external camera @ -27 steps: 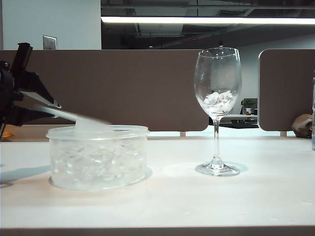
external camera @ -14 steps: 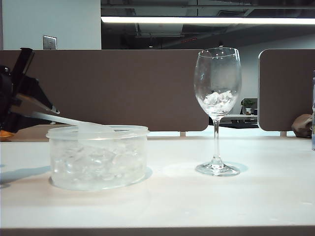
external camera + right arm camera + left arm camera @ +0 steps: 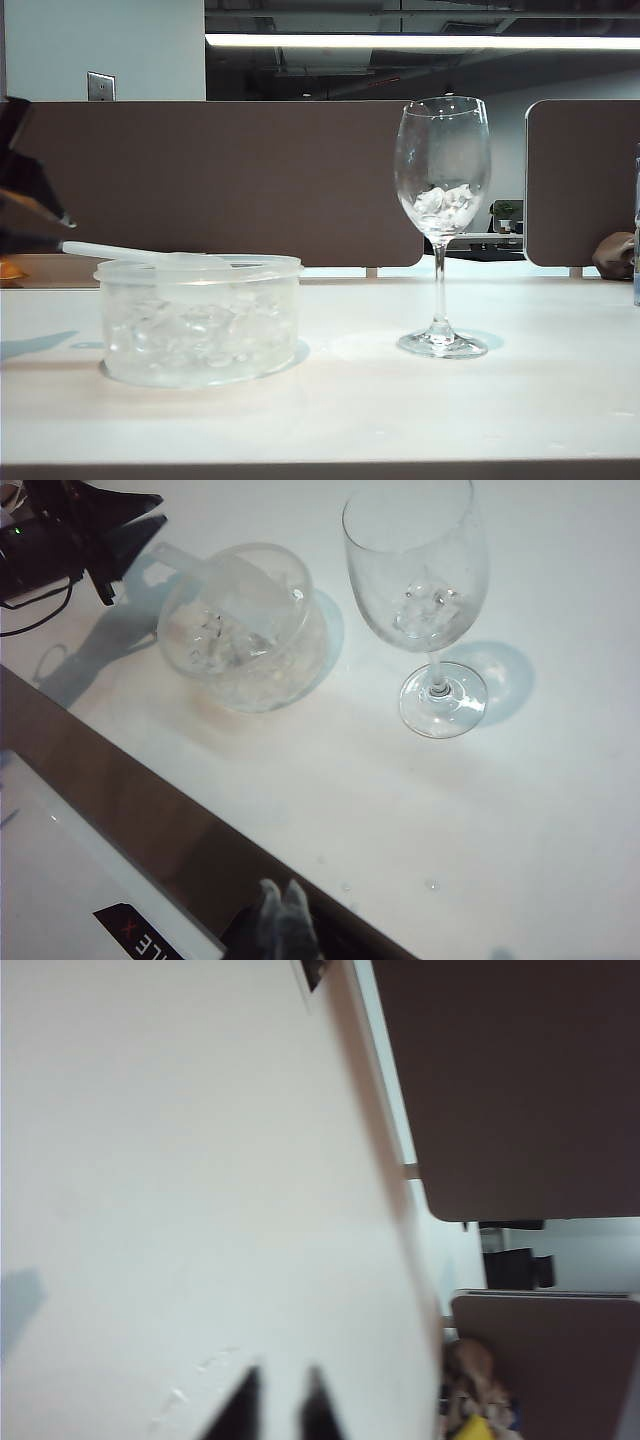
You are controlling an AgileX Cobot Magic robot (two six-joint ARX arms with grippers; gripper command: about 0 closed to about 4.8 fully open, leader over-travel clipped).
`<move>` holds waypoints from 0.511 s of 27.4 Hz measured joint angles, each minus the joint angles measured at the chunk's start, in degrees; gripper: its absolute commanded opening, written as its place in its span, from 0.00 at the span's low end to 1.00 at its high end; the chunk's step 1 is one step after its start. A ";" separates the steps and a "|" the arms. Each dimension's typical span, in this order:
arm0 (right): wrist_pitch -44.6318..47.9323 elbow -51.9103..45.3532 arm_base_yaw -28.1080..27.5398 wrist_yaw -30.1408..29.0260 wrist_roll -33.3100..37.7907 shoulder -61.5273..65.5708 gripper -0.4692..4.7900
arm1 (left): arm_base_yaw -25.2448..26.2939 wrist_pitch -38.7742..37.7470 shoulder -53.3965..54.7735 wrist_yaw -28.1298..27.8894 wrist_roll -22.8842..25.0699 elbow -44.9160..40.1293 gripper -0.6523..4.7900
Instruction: Pick up an ice shovel filled with ice cubes and pour the ice from the shovel into the glass.
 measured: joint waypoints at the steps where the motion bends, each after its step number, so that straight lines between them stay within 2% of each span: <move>1: 0.00 0.00 0.00 0.00 0.00 -0.02 0.08 | 0.59 0.28 -0.26 1.05 -0.70 0.00 0.15; 4: 0.00 0.00 0.00 0.00 0.00 -0.02 0.08 | 1.53 1.01 -0.63 3.56 -1.01 0.00 0.11; 9: 0.00 0.00 0.00 0.00 0.00 0.00 0.08 | 1.66 4.42 -1.01 8.72 -1.25 -0.02 0.11; 14: 0.00 0.00 0.00 0.00 0.00 -0.02 0.08 | 1.66 5.22 -4.02 10.32 -1.92 -0.09 0.11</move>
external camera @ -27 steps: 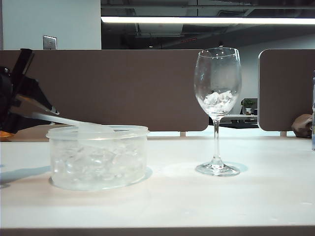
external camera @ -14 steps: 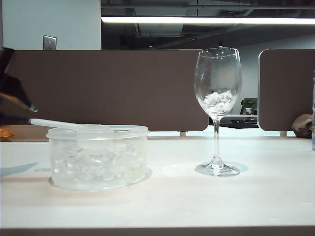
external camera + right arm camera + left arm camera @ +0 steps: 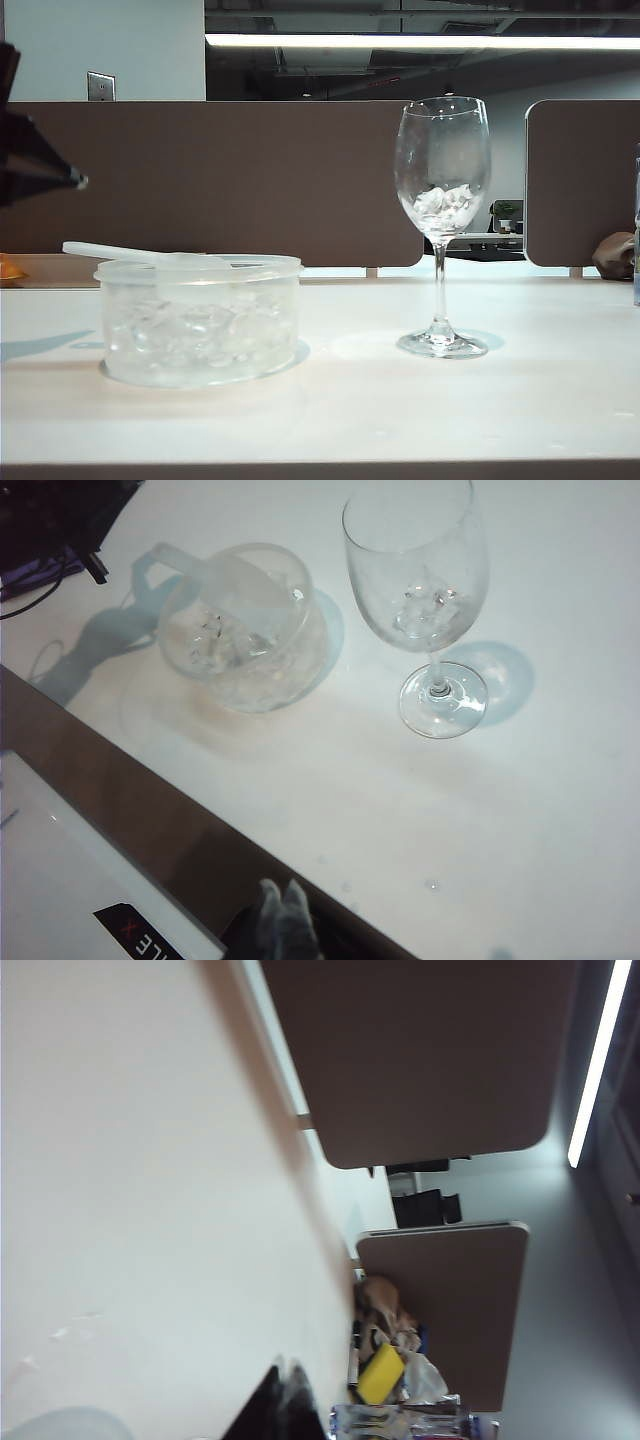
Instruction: Pick up an ice shovel filled with ice cubes and pour the ice from the shovel into the glass.
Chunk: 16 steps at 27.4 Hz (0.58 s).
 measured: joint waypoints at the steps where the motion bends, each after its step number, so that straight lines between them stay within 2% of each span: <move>1: 0.00 0.00 0.00 0.00 0.00 0.02 0.08 | 0.00 0.15 -0.61 0.15 -0.02 -0.02 0.11; 4: 0.00 0.00 0.00 0.00 0.00 0.00 0.08 | 0.55 0.33 -2.62 0.77 0.26 -0.02 0.11; 5: 0.00 0.00 0.00 0.00 0.00 0.00 0.08 | 1.29 -0.07 -3.85 1.22 1.97 -0.02 0.11; 7: 0.00 0.00 0.00 0.00 -0.02 0.00 0.08 | 1.95 -2.89 -8.07 2.21 8.37 -0.02 0.11; 9: 0.00 0.00 0.00 0.00 0.00 0.00 0.08 | 3.43 -8.92 -14.49 2.89 18.16 -0.02 0.11; 11: 0.00 0.00 0.00 0.00 0.00 0.00 0.08 | 4.92 -14.51 -17.64 2.64 23.32 -0.02 0.11; 16: 0.00 0.00 0.00 0.00 0.00 0.00 0.08 | 5.01 -25.66 -23.37 2.49 36.24 -0.07 0.11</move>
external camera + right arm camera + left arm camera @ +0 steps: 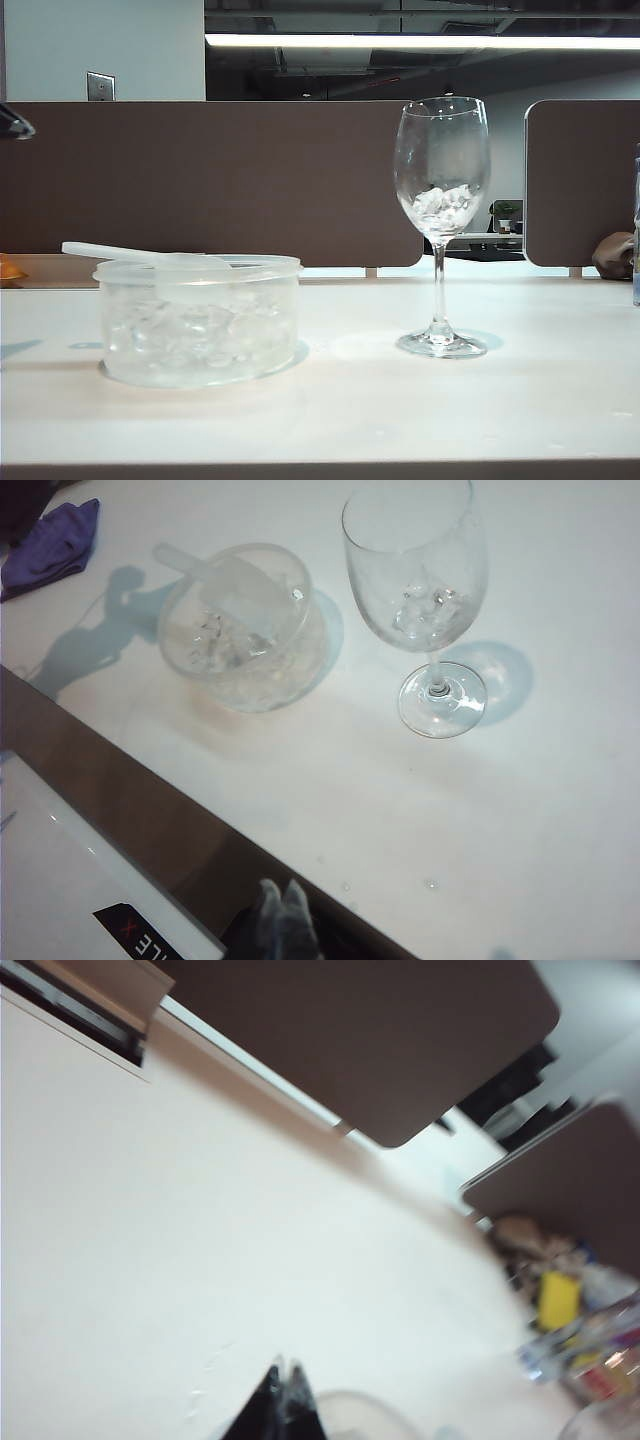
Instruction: Pick up an ice shovel filled with ice cubes and pour the ice from the shovel into the glass.
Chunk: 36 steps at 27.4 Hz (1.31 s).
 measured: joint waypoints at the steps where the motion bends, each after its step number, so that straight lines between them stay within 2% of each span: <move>1: 0.00 0.00 0.00 0.00 0.00 0.00 0.08 | 0.00 -1.46 -0.92 0.00 2.82 0.00 0.11; 3: 0.00 0.00 0.00 0.00 0.00 0.00 0.08 | 0.00 -4.17 -2.80 -0.09 9.49 0.00 0.11; 8: 0.00 0.00 0.00 0.00 0.00 0.00 0.08 | 0.00 -5.84 -5.46 -2.60 18.43 0.00 0.11; 22: 0.00 0.00 0.00 0.00 0.00 0.00 0.08 | -0.02 -5.99 -5.92 -3.43 20.20 0.00 0.11; 25: 0.00 0.00 0.00 0.00 0.00 0.02 0.08 | 0.00 -8.63 -8.26 -3.65 20.55 0.00 0.11; 30: 0.00 0.00 0.00 0.02 0.00 0.02 0.08 | 0.00 -18.34 -17.51 -3.67 28.20 0.00 0.11; 34: 0.00 0.00 -0.04 0.00 0.00 0.00 0.08 | 0.00 -21.46 -21.81 -3.89 33.90 0.00 0.11; 36: 0.00 0.00 -0.04 0.00 0.00 0.00 0.08 | -0.02 -22.88 -23.34 -5.79 35.91 0.00 0.11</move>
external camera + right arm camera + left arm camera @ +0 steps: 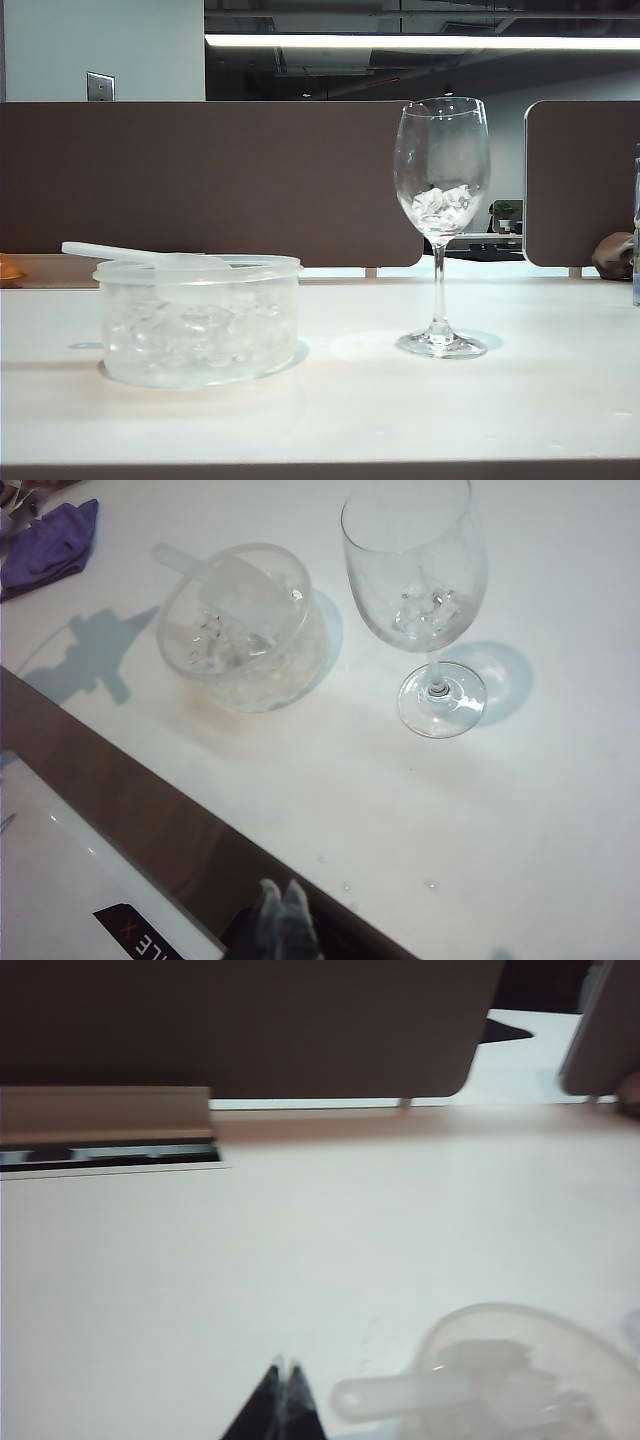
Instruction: Pick up an ice shovel filled with ice cubes and pour the ice from the shovel into the glass.
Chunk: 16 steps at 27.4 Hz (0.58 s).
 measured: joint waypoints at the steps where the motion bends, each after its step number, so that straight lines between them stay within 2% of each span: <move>1: 0.00 0.00 0.00 0.00 0.00 0.00 0.08 | 0.00 -1.57 -1.05 -1.84 0.52 0.00 0.11; 3: 0.00 0.00 0.00 0.00 -0.02 0.00 0.08 | 0.00 -6.05 -4.17 -7.13 1.07 0.00 0.11; 4: 0.00 0.00 0.00 0.00 0.00 0.02 0.08 | 0.02 -9.16 -7.48 -11.47 1.22 -0.28 0.11; 8: 0.00 0.00 0.00 0.00 -0.02 0.00 0.08 | 0.02 -8.79 -13.79 -16.26 1.51 -3.61 0.11; 16: 0.00 0.00 0.00 0.00 -0.02 0.00 0.08 | 0.02 -8.55 -22.82 -17.18 1.03 -11.96 0.11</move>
